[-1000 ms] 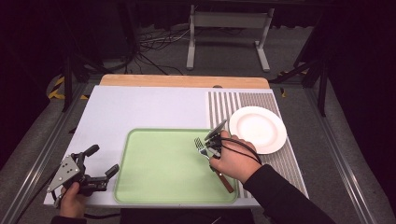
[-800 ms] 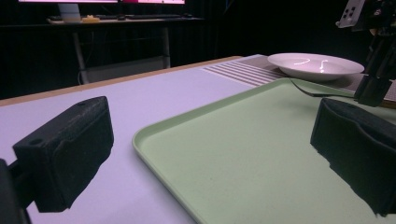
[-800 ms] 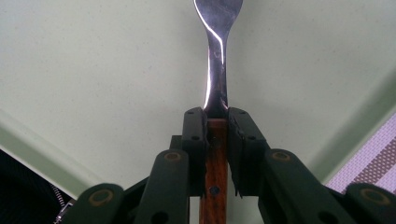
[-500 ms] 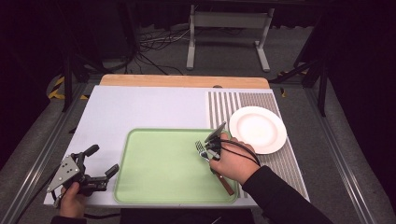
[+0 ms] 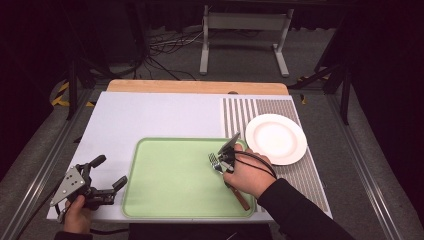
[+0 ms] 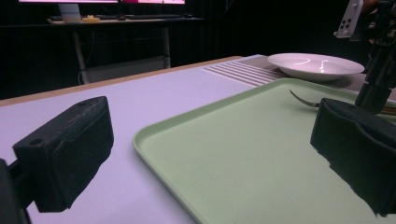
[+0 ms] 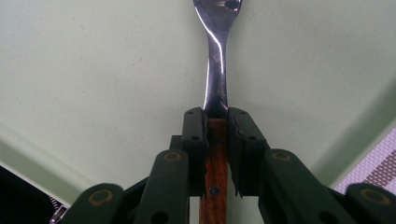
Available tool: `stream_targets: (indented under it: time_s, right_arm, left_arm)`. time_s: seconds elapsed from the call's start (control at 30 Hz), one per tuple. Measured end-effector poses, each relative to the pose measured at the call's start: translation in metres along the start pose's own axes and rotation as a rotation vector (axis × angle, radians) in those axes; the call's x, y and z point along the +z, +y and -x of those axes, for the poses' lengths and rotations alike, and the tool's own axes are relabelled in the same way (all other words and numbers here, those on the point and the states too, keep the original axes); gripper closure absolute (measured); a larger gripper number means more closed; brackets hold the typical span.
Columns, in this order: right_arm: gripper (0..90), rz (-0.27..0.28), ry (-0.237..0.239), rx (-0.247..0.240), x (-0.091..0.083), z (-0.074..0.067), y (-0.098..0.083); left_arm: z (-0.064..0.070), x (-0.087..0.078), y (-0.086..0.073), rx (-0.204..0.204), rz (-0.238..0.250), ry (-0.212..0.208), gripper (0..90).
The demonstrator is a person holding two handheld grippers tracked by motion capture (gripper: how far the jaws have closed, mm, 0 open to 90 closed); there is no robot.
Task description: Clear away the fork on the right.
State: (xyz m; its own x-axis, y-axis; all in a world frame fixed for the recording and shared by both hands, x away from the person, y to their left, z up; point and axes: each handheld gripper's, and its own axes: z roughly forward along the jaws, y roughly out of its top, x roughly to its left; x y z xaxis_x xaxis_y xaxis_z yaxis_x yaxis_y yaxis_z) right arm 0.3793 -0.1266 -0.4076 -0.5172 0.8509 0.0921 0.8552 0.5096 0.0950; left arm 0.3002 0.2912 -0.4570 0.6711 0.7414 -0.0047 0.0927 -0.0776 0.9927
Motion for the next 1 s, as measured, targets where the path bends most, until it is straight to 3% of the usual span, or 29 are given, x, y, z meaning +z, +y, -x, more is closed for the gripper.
stream_targets:
  time_s: [0.63, 0.9, 0.97, 1.0]
  right_arm:
    - [74.0, -0.003, 0.004, -0.013, 0.001, 0.000, 0.001]
    - [61.8, 0.073, 0.006, -0.059, -0.013, 0.000, 0.000]
    - [55.9, 0.102, 0.011, -0.087, -0.015, 0.000, 0.000]
    - [48.8, 0.129, 0.011, -0.105, -0.016, 0.000, 0.000]
  left_arm:
    - [0.000, 0.000, 0.000, 0.000, 0.003, -0.002, 0.1]
    - [0.000, 0.000, 0.000, -0.001, 0.001, -0.002, 0.1]
    - [0.000, 0.000, 0.000, -0.001, 0.001, -0.002, 0.1]
    - [0.000, 0.000, 0.000, -0.001, 0.001, -0.002, 0.1]
